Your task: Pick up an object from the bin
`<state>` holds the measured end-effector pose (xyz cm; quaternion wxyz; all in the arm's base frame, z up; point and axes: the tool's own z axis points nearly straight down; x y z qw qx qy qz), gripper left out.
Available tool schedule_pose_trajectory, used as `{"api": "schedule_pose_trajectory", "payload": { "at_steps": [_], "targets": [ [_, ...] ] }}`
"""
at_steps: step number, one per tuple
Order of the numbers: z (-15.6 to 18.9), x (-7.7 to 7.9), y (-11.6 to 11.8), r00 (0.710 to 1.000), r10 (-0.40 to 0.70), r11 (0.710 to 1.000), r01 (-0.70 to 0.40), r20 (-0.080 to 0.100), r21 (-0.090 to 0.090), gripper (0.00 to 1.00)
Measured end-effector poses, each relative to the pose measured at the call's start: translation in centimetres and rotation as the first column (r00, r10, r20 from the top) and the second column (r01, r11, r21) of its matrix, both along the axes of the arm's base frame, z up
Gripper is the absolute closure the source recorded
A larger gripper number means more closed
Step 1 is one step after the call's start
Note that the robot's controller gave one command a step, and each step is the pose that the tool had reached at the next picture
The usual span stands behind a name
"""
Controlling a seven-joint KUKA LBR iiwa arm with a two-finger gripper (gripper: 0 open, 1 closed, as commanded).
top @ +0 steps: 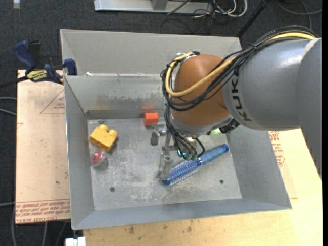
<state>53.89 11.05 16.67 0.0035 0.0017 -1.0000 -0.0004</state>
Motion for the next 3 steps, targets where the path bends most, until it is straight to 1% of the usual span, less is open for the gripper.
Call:
{"api": "schedule_pose_trajectory", "payload": {
  "at_steps": [1, 2, 3],
  "targets": [
    [-9.4, -1.0, -5.8, 0.981, 0.192, 0.981, -0.192, 0.001, -0.001, 0.00],
    [-9.1, -0.8, -5.6, 0.981, 0.193, 0.981, -0.193, 0.006, 0.001, 1.00],
    [7.6, -5.2, -2.6, 0.973, 0.231, 0.973, -0.231, 0.016, 0.000, 1.00]
  ]
}}
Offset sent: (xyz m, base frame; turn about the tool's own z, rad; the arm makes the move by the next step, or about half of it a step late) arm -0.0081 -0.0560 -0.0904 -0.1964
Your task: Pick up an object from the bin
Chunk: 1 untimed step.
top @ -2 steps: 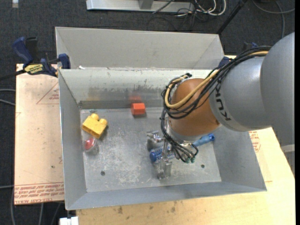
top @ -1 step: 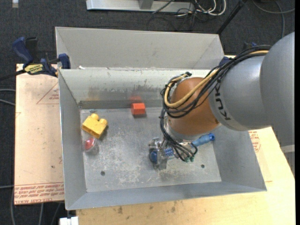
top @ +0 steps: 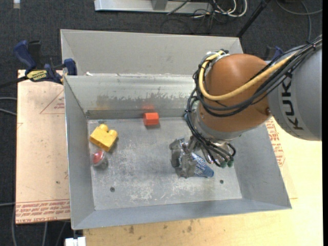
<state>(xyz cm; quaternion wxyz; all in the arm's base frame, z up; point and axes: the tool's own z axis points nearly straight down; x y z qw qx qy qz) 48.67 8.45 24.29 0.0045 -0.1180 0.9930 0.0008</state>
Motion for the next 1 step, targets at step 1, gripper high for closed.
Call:
{"api": "schedule_pose_trajectory", "payload": {
  "at_steps": [1],
  "targets": [
    [-10.20, 2.41, -1.87, 1.000, -0.025, 1.000, 0.025, -0.016, -0.002, 1.00]
  ]
}}
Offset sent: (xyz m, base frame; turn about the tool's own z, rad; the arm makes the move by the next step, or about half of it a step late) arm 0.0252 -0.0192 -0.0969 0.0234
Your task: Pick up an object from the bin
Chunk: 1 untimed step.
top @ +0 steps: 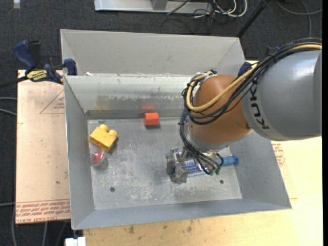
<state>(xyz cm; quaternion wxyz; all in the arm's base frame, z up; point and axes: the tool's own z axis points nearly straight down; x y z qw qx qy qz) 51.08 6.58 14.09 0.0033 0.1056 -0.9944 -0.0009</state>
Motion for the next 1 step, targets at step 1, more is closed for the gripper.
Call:
{"api": "schedule_pose_trajectory", "payload": {
  "at_steps": [1],
  "targets": [
    [0.44, 0.14, 0.01, 1.000, 0.000, 1.000, 0.000, 0.007, 0.001, 0.00]
  ]
}}
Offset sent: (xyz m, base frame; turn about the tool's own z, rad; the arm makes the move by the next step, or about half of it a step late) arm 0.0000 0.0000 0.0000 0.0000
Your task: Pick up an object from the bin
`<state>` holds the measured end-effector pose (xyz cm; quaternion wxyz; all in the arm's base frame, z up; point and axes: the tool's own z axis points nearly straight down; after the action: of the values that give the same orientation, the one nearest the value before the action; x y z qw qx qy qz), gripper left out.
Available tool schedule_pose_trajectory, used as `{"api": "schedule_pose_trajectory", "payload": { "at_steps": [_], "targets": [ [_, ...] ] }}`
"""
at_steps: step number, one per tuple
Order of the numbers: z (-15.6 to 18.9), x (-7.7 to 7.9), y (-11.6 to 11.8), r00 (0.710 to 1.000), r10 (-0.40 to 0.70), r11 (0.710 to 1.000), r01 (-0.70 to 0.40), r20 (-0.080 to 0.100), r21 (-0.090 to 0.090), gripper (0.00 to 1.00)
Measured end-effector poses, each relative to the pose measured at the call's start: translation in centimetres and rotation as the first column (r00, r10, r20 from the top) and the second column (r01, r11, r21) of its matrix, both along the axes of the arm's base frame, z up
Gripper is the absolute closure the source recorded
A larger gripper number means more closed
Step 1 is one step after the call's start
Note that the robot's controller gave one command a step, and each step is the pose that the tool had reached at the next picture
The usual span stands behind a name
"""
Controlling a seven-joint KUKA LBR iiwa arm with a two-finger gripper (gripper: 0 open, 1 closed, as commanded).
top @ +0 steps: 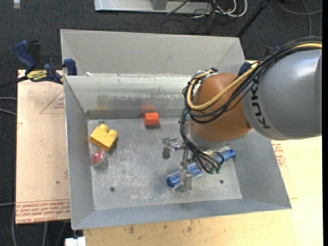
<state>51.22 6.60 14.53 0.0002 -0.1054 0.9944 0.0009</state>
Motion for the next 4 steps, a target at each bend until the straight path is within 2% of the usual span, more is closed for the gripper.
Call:
{"api": "schedule_pose_trajectory", "payload": {
  "at_steps": [1, 2, 3, 4],
  "targets": [
    [-6.8, -1.5, -1.5, 0.909, 0.417, 0.909, -0.417, 0.001, -0.001, 0.00],
    [-3.8, 0.0, -1.1, 0.914, 0.407, 0.914, -0.407, 0.005, -0.002, 0.00],
    [-7.7, 0.2, -1.6, 0.893, 0.450, 0.893, -0.450, -0.002, 0.001, 0.00],
    [-7.6, 0.2, -1.6, 0.894, 0.449, 0.894, -0.449, 0.000, 0.001, 1.00]
  ]
}}
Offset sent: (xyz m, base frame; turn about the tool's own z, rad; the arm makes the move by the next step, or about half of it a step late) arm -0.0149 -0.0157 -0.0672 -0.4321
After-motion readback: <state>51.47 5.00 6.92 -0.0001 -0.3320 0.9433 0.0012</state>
